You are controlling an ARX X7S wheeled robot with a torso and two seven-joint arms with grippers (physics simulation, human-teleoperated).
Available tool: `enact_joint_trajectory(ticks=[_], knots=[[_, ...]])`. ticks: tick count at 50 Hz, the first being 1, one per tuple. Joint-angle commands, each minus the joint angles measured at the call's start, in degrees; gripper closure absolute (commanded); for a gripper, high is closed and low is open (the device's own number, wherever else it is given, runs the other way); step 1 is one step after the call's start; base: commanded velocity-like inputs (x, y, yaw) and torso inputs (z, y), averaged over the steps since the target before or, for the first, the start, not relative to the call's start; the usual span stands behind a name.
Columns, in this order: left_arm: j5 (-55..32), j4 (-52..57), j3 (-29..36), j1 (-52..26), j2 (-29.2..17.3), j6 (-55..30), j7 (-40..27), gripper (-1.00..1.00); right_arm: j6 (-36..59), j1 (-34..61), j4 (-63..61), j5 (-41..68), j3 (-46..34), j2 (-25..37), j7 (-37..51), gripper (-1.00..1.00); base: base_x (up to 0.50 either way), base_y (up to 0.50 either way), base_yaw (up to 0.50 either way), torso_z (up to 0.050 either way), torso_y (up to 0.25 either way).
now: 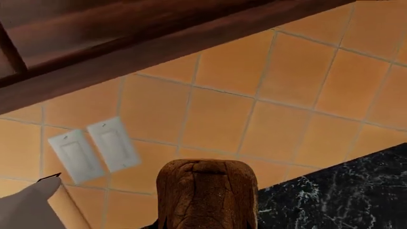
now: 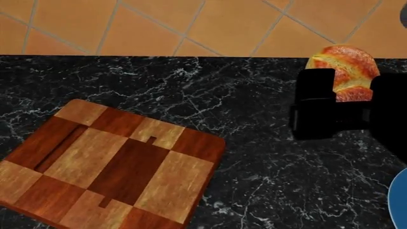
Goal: Place all breads on the cutting board.
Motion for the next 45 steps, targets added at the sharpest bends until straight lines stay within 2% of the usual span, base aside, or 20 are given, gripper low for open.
enact_joint_trajectory(ticks=[1,4,8,18,24,36,39,43,45], knots=[[3.9,-4.5,4.5,-4.3,5.3,-4.0,8.6,1.0,1.6,0.9,0.0,-0.8,-0.4,-1.3,-0.9,1.0,0.0,0.0,0.0,0.0,0.0],[8.0,-7.4,7.7,-6.0,8.3,-4.5,13.7,1.0,2.3,1.8,0.4,-0.2,-0.8,-1.8,-0.6,1.0,0.0,0.0,0.0,0.0,0.0],[10.3,-11.2,9.4,-6.8,11.3,-4.0,17.2,1.0,2.5,2.1,0.3,0.1,-1.0,-2.2,-0.4,1.0,0.0,0.0,0.0,0.0,0.0],[17.8,-26.5,19.7,-10.0,21.0,-5.5,36.1,1.0,2.5,1.9,0.1,0.2,-1.3,-2.4,-0.6,1.0,0.0,0.0,0.0,0.0,0.0],[19.6,-34.2,23.3,-9.2,26.2,-7.8,39.7,1.0,2.5,2.0,0.3,0.0,-1.4,-2.9,-0.9,1.0,0.0,0.0,0.0,0.0,0.0],[22.0,-34.7,30.1,-7.7,30.3,-8.4,48.3,1.0,1.9,0.7,0.3,-1.7,-1.3,-3.0,-2.5,1.0,0.0,0.0,0.0,0.0,0.001],[24.0,-36.6,31.1,-6.7,31.2,-6.6,47.6,1.0,1.8,0.5,0.0,-1.8,-1.3,-2.9,-2.4,1.0,0.0,0.0,0.0,0.0,0.0],[23.3,-33.4,32.1,-5.8,30.6,-7.7,48.4,1.0,2.0,0.9,-0.1,-1.4,-1.3,-2.7,-2.1,1.0,0.0,0.0,0.0,0.0,0.0],[24.7,-36.8,33.0,-6.4,32.3,-6.8,49.8,1.0,2.1,1.0,-0.1,-1.6,-1.4,-2.8,-2.2,1.0,0.0,0.0,0.0,0.0,0.0]])
